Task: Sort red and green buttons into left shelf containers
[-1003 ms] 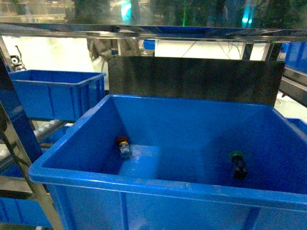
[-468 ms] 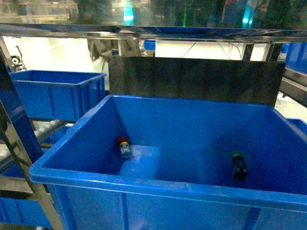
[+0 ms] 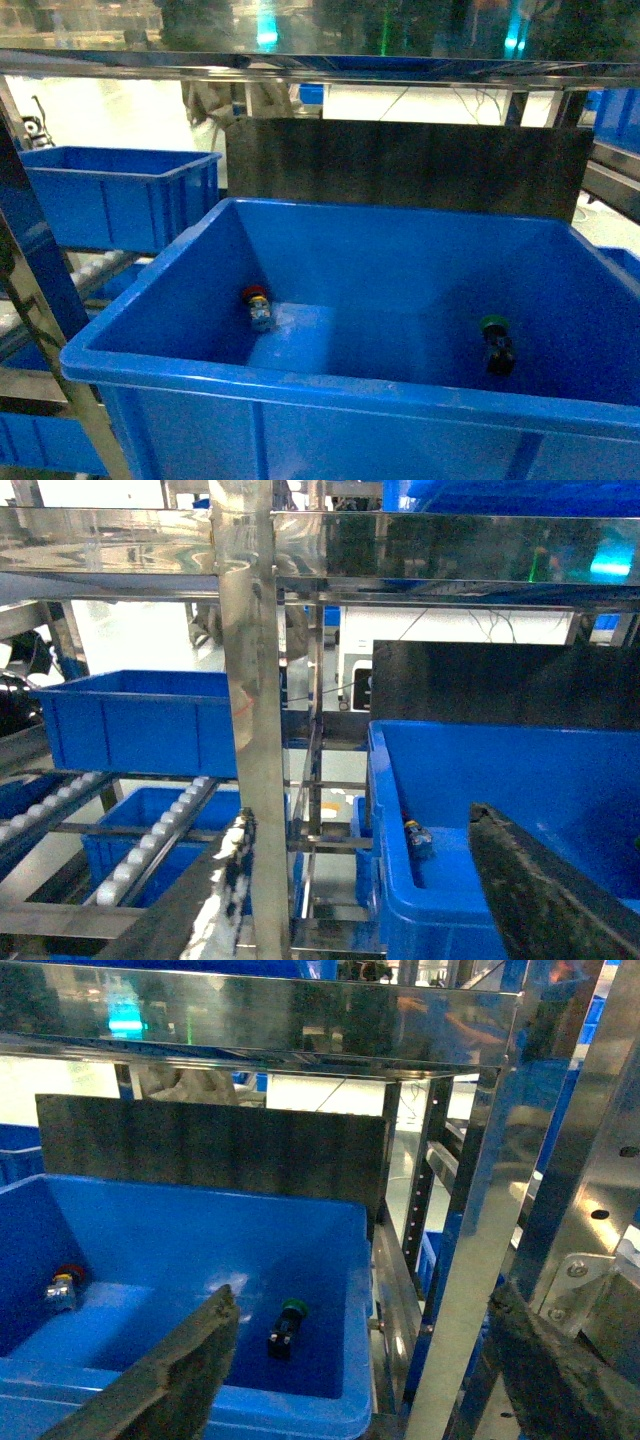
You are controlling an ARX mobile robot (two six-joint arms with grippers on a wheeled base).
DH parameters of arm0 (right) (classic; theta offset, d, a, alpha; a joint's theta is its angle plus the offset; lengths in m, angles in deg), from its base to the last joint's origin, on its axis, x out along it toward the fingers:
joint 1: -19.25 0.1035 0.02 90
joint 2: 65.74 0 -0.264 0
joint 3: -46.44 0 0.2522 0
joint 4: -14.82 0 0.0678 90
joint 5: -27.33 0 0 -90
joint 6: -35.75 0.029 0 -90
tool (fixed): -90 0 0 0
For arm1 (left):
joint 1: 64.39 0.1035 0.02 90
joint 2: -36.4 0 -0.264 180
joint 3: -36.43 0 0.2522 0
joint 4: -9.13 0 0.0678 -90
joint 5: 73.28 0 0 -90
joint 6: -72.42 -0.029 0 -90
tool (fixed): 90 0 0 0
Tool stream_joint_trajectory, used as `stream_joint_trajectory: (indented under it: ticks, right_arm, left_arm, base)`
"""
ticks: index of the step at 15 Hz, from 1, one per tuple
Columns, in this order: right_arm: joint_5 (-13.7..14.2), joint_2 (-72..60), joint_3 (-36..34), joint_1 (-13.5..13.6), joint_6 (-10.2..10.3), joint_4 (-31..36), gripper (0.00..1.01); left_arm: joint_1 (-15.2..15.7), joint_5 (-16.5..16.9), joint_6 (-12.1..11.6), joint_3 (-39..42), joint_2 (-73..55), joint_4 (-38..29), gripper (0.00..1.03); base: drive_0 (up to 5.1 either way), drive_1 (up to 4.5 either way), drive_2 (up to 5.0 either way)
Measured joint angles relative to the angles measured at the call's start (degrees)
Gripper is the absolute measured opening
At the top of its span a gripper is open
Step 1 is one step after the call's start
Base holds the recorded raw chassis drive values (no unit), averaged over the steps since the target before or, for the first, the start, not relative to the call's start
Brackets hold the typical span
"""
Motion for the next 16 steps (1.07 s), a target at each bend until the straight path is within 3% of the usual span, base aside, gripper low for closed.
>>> stream_joint_trajectory:
  ticks: [3, 4, 16]
  right_arm:
    - [0.00, 0.00, 0.00, 0.00, 0.02, 0.00, 1.00]
    - [0.00, 0.00, 0.00, 0.00, 0.02, 0.00, 0.99]
    - [0.00, 0.00, 0.00, 0.00, 0.02, 0.00, 0.98]
  left_arm:
    - [0.00, 0.00, 0.00, 0.00, 0.00, 0.00, 0.93]
    - [0.00, 0.00, -0.04, 0.00, 0.00, 0.00, 0.99]
    - [0.00, 0.00, -0.04, 0.00, 0.00, 0.00, 0.98]
  base:
    - [0.0, 0.00, 0.0]
    - [0.0, 0.00, 0.0]
    - [0.0, 0.00, 0.0]
